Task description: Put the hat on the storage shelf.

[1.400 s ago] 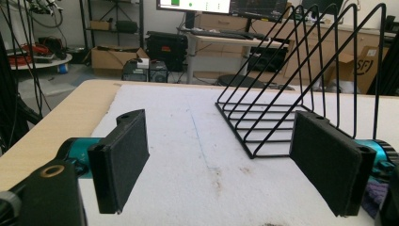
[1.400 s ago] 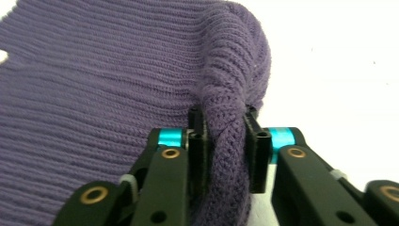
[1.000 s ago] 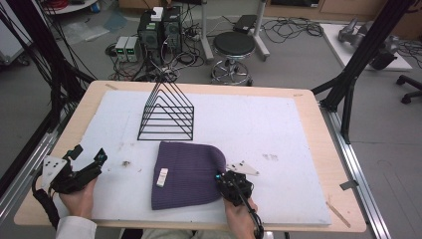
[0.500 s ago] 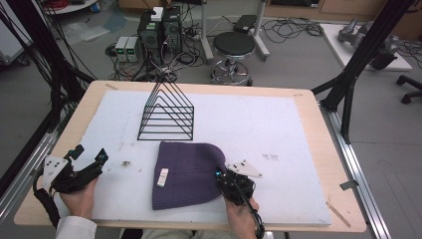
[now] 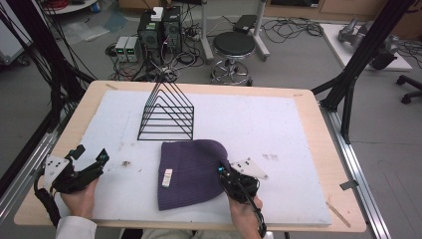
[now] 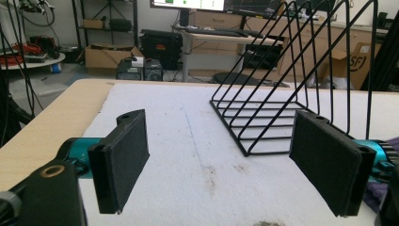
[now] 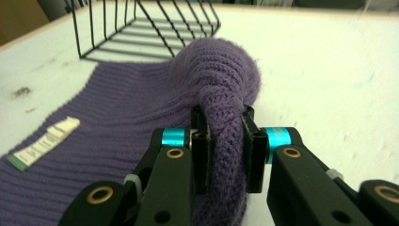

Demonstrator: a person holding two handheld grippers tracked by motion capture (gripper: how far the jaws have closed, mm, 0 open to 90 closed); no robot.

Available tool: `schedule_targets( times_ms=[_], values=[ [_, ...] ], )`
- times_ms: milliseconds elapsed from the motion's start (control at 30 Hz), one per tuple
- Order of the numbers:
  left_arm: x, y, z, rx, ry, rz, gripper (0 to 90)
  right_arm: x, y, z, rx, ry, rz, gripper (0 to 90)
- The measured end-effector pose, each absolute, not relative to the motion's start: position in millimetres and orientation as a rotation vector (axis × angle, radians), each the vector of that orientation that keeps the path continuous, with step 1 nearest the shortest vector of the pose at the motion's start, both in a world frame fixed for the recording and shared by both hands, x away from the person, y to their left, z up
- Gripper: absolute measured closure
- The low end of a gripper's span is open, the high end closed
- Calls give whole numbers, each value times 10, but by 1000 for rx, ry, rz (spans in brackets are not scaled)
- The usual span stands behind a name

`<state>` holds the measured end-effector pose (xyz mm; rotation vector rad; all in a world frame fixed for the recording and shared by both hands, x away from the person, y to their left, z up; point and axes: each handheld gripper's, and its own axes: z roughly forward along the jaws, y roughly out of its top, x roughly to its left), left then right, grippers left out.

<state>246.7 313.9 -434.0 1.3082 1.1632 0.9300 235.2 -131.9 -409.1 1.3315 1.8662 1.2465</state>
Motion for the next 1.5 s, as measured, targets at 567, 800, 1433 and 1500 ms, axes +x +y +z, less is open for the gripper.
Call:
schedule_targets(
  times_ms=[567,800,1433,1500],
  values=[
    [2471,3124,-4340,1316,1156,926,202,2273,-1389,-3746,887,1650,1370,773],
    [2491,3098,-4345,1326,1146,916,202,2257,-1364,-3563,742,1600,1399,773],
    [2525,3020,-4294,1342,1079,882,200,2441,-1471,-3019,725,1518,1454,768],
    [2529,3002,-4278,1344,1066,883,198,2464,-1495,-2968,724,1515,1457,767]
  ],
)
